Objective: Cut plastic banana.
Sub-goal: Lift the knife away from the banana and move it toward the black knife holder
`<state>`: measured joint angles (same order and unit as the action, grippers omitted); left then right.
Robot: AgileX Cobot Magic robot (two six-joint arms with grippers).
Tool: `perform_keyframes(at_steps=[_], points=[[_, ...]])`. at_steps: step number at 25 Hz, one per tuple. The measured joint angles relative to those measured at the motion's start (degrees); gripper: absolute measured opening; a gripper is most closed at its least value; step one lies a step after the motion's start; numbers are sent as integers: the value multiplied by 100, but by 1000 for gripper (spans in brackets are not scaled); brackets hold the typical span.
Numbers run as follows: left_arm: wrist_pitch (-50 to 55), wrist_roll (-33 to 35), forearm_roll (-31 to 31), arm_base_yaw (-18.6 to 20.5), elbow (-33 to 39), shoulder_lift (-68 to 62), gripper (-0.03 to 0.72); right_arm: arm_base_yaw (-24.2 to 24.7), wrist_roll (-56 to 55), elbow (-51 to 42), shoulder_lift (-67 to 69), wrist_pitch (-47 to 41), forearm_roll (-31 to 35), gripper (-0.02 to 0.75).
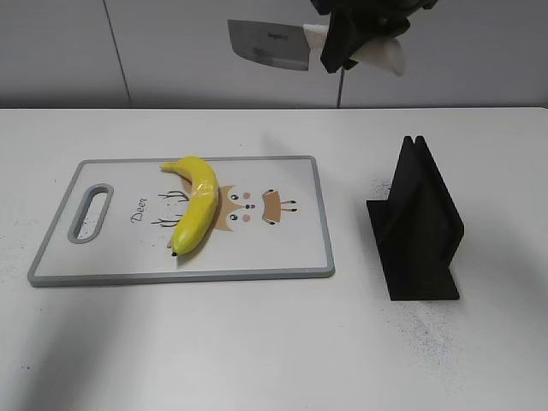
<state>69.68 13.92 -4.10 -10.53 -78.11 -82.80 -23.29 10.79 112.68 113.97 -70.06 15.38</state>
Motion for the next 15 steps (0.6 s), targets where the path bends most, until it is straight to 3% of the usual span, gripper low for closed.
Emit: perform_keyframes(at_steps=[15], points=[[8, -33, -5, 0, 2008, 1868, 588, 0, -1652, -17, -652, -22, -601, 160]])
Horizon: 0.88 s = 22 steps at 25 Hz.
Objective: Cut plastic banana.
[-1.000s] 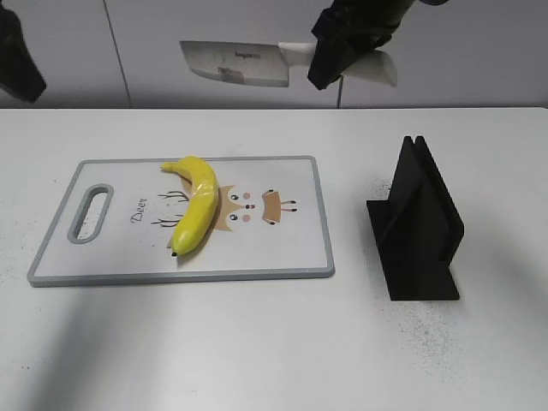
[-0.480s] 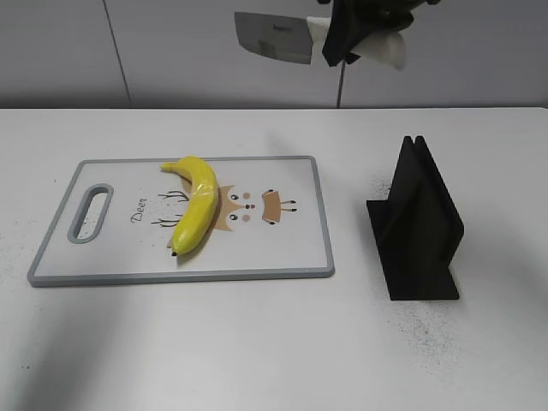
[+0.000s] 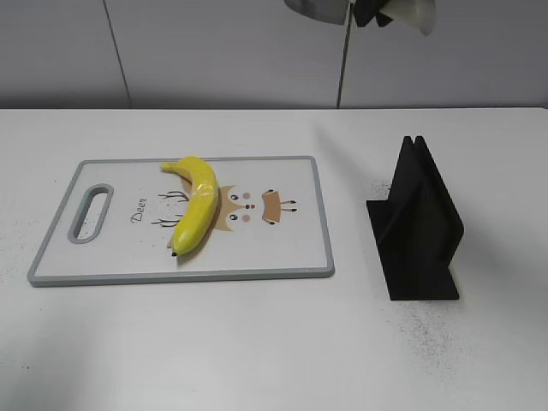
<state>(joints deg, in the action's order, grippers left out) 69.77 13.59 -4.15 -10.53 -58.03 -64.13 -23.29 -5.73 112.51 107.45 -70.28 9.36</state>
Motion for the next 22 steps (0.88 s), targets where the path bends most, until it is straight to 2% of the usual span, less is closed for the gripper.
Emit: perform_keyframes(at_steps=[5, 12, 22], points=[[13, -4, -11, 0, 627, 839, 587, -5, -245, -174, -157, 0, -77, 160], [7, -49, -24, 0, 1575, 2211, 587, -5, -501, -971, -594, 43, -373, 160], [-500, -66, -30, 0, 2494, 4072, 587, -5, -1175, -2548, -1545, 923, -936, 160]])
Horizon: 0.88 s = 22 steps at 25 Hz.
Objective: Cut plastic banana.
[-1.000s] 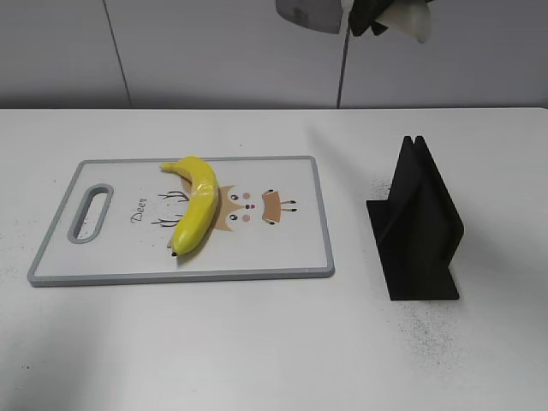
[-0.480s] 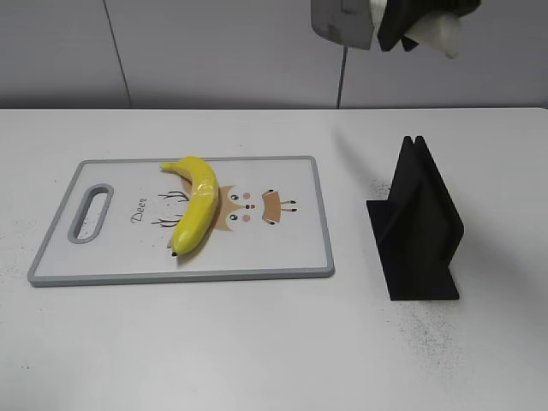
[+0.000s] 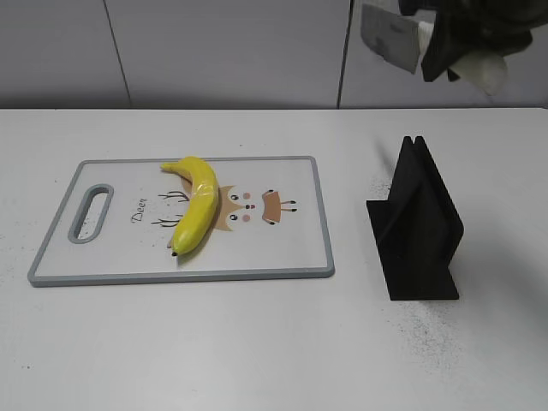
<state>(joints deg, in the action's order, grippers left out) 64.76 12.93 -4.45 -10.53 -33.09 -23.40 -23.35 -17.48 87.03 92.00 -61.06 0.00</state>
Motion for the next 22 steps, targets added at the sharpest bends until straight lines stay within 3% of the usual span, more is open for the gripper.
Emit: perform_keyframes(at_steps=[11, 22], points=[[-441, 0, -240, 0, 478, 1026, 576, 0, -775, -2189, -966, 1182, -433, 160], [-237, -27, -452, 0, 601, 1150, 559, 0, -822, -2735, -1031, 1439, -438, 160]])
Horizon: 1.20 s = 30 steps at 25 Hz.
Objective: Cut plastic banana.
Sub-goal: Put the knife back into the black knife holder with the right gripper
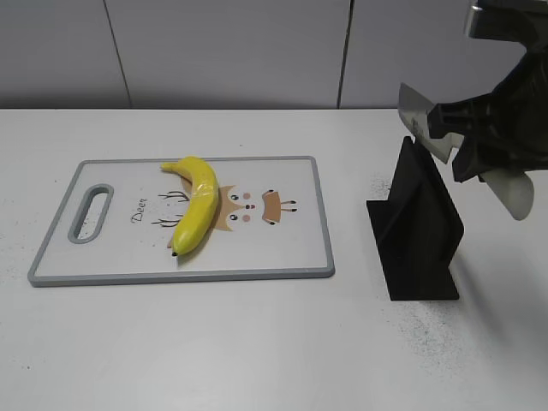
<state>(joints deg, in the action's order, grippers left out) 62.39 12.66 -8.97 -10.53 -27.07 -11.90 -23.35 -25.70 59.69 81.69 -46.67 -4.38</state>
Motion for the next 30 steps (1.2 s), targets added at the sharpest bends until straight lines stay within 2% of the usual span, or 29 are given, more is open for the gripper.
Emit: perform_keyframes(at_steps=[11, 19, 30], points=[[0, -16, 0, 0, 4, 59, 555, 0, -31, -362, -3, 243, -4, 160], [16, -16, -6, 6, 11, 1193, 554, 0, -116, -653, -10, 481, 13, 160], [17, -21, -49, 69, 17, 1215, 535, 0, -132, -678, -15, 462, 75, 160]])
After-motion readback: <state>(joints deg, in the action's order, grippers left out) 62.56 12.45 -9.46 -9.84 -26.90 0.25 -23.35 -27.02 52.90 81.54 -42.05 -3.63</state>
